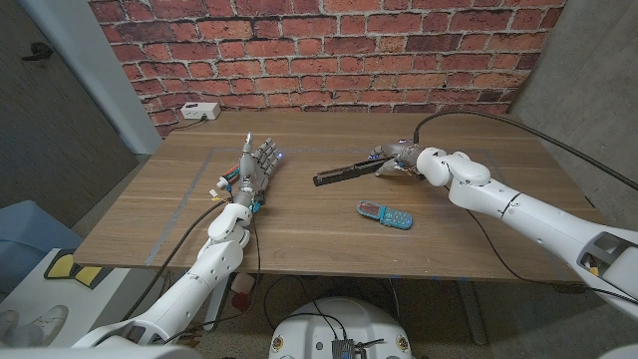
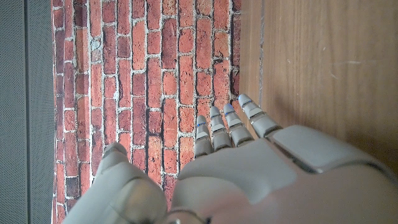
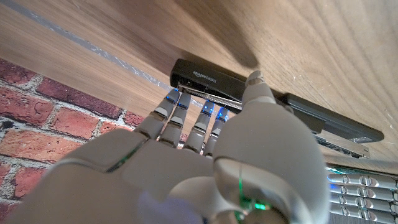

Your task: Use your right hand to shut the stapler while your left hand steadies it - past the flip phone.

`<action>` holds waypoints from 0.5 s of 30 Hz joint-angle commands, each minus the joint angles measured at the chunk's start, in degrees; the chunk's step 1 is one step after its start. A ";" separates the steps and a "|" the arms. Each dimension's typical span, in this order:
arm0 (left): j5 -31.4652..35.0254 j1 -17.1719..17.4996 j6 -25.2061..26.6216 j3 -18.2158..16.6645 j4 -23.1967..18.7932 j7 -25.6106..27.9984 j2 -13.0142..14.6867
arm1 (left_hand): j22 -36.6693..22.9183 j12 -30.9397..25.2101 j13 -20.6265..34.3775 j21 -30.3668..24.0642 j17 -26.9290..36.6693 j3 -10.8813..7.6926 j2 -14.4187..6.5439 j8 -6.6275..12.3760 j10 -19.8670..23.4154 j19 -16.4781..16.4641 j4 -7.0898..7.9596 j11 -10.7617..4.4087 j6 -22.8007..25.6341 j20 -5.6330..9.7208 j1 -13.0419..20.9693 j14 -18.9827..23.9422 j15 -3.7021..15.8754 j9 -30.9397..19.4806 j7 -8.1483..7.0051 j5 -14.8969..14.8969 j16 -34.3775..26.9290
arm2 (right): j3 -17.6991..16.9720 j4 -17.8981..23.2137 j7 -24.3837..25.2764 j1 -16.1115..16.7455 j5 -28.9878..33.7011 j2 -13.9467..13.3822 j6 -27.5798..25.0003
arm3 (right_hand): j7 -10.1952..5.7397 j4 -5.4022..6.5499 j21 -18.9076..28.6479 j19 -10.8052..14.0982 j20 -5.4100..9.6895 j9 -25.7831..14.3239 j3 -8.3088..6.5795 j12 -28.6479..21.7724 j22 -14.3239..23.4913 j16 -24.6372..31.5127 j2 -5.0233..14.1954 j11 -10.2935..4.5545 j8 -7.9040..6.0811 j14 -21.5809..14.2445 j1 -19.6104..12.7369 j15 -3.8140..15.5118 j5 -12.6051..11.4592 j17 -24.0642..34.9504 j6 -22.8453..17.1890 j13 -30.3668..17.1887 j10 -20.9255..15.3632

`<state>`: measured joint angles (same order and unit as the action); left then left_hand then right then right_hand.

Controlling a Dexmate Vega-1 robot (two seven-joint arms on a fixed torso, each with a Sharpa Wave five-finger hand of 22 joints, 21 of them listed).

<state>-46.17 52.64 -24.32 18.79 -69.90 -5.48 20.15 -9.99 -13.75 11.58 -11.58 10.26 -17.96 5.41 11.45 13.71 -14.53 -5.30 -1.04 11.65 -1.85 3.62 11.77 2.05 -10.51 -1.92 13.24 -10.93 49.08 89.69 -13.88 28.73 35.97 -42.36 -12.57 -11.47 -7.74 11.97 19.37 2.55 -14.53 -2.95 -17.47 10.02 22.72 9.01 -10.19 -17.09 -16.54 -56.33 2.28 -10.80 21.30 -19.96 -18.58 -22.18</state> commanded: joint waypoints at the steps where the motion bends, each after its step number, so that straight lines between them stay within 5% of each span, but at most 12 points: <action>1: -0.17 -0.13 -0.10 -0.09 0.54 -0.37 -0.24 | -0.13 0.11 0.34 0.23 0.14 0.17 -0.34 -0.13 0.53 -0.34 0.02 -0.13 0.36 0.39 -0.12 0.63 0.86 -0.16 0.29 0.33 -0.09 | 0.67 -0.40 -0.71 -0.41 0.73 0.33 -0.03 | 0.04 -0.23 0.54 1.47 2.94 -0.39 -0.60 -0.73 0.18 0.84 -0.13 -0.20 -0.79 -0.77 -0.79 10.78 0.06 0.92 -1.14 -0.72 -0.94; 15: -0.57 0.15 -0.11 -0.41 0.40 -0.59 -0.16 | -0.14 0.22 0.35 0.27 0.15 0.35 -0.41 -0.19 0.48 -0.33 0.12 -0.22 0.29 0.37 -0.21 0.72 0.85 -0.16 0.18 0.39 -0.09 | 1.24 -0.98 1.45 0.03 1.98 1.18 0.09 | -0.62 -0.44 0.91 3.42 3.54 -3.66 -2.74 -4.25 0.57 5.64 0.12 -1.07 -3.38 -4.63 -3.60 11.01 -0.10 7.08 -4.13 -5.84 -5.12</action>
<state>-46.46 52.55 -24.43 18.60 -69.46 -5.93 19.94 -9.99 -13.63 11.58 -11.58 10.26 -17.72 5.41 11.47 13.92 -14.53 -5.07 -1.25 11.65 -1.85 3.62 12.07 2.36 -10.51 -1.92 13.24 -10.93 49.82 89.17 -13.70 28.50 37.05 -41.76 -12.59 -12.06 -7.91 12.39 21.93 2.46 -17.23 -5.01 -20.91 10.28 27.34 9.21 -11.21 -19.84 -20.28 -58.54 2.36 -10.80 26.79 -23.27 -23.06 -26.71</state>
